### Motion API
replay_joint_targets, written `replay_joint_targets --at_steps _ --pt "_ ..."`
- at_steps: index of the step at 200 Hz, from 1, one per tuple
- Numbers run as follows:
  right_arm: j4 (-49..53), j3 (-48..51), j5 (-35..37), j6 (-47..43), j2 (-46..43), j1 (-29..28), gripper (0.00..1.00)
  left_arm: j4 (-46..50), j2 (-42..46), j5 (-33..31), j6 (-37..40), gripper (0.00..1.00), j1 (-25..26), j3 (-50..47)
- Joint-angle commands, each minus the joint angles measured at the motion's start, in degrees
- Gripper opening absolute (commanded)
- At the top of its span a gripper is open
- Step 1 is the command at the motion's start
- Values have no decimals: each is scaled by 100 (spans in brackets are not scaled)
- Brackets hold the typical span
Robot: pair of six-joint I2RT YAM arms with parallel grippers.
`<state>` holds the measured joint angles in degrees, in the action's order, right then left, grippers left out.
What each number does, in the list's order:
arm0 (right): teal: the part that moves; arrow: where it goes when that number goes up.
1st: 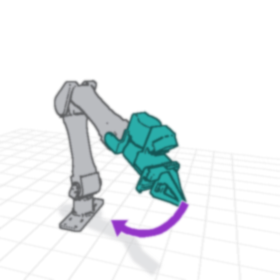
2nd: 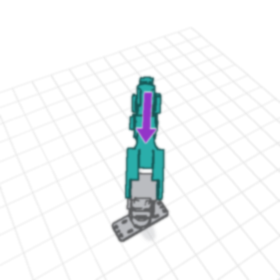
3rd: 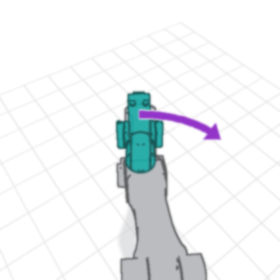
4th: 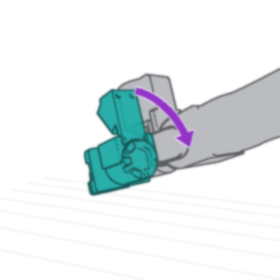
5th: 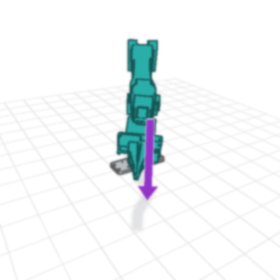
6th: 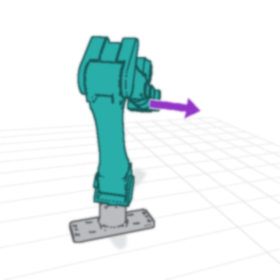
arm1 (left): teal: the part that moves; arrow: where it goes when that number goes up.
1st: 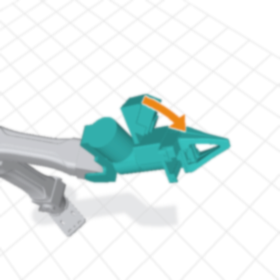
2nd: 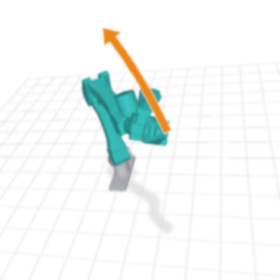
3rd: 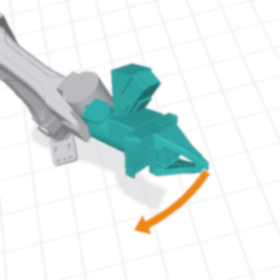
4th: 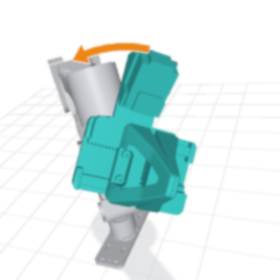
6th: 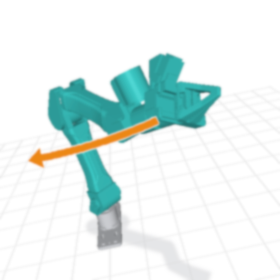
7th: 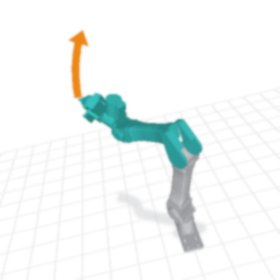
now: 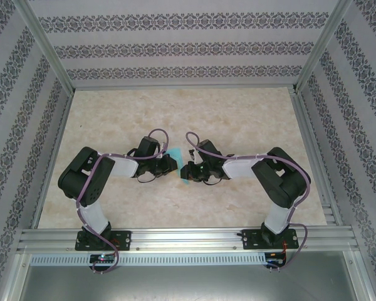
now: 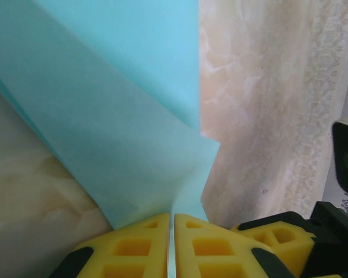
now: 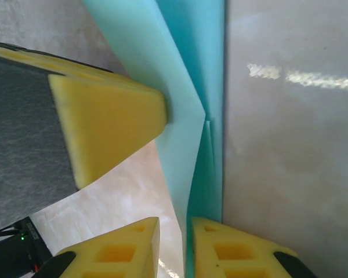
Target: Fold a paper plane with a square sheet of paper (pick it up from the middle)
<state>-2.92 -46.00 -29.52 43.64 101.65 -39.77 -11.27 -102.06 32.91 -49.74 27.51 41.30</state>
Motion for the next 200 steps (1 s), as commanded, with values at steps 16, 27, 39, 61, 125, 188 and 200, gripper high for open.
replay_joint_targets --at_steps 16,27,39,61,125,188,200 --pt "73 112 73 96 -356 -57 22 230 -147 -274 49 12 44 72" --pt "65 172 89 123 -373 -53 22 226 -150 -276 52 12 45 71" --pt "24 237 96 161 -389 -56 22 217 -156 -276 52 12 49 60" --pt "11 293 104 189 -349 -62 20 204 -156 -265 51 12 45 59" --pt "49 298 148 191 89 -102 8 195 -152 -239 40 12 45 46" --pt "278 265 113 114 -300 -131 13 219 -147 -266 33 12 45 62" --pt "275 315 88 148 -370 -128 14 229 -156 -267 38 12 49 57"
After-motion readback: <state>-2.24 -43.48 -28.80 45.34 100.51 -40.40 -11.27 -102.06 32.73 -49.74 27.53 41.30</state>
